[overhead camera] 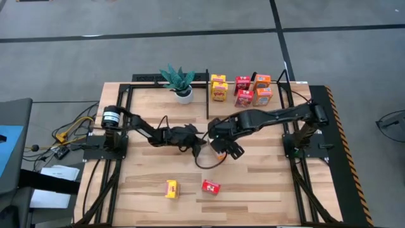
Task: Stack cereal on shelf
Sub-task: Put the orange cereal box on the shelf aligned with orange cereal boxes
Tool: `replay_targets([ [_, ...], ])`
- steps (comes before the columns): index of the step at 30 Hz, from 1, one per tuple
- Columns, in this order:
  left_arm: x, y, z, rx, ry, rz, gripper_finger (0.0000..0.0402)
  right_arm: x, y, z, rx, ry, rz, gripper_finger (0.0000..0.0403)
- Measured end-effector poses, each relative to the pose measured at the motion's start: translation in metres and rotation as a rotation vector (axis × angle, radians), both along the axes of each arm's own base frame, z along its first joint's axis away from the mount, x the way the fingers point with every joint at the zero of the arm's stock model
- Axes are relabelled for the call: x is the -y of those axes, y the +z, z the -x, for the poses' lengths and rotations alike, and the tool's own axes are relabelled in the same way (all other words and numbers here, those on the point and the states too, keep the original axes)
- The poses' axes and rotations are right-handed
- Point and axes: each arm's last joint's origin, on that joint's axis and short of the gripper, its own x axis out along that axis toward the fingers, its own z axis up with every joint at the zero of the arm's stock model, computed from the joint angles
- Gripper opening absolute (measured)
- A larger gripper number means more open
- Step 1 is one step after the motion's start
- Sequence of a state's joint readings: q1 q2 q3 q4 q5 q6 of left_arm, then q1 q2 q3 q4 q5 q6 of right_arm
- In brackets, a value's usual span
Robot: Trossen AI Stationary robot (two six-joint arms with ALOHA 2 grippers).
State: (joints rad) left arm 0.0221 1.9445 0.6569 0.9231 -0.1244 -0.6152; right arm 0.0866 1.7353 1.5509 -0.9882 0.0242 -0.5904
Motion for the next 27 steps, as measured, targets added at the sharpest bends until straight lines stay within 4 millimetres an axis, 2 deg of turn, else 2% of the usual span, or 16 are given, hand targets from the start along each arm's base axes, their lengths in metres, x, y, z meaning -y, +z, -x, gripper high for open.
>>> replay_targets([
  [4,0.0,0.001,-0.006,-0.004,0.015,-0.007,0.0,0.01,-0.001,0.0,-0.012,-0.049,-0.008,0.0265],
  [8,-0.008,0.005,-0.011,-0.008,0.058,-0.046,0.0,0.013,-0.009,0.006,-0.1,-0.025,-0.006,0.0265],
  [11,-0.013,0.008,-0.014,0.006,0.069,-0.051,0.0,0.007,-0.023,0.008,-0.147,0.055,-0.021,0.0265],
  [15,-0.019,0.012,-0.018,0.018,0.082,-0.062,0.0,-0.008,-0.023,0.007,-0.122,0.192,0.013,0.0265],
  [19,-0.022,0.012,-0.019,-0.01,0.047,-0.062,0.0,-0.02,-0.023,0.004,-0.08,0.238,0.019,0.0265],
  [25,-0.007,0.015,-0.002,-0.137,0.05,-0.069,0.0,-0.02,-0.023,0.006,-0.099,0.196,0.007,0.0265],
  [27,-0.002,0.017,-0.001,-0.107,0.042,-0.07,0.0,-0.02,-0.024,0.006,-0.103,0.189,0.005,0.0265],
])
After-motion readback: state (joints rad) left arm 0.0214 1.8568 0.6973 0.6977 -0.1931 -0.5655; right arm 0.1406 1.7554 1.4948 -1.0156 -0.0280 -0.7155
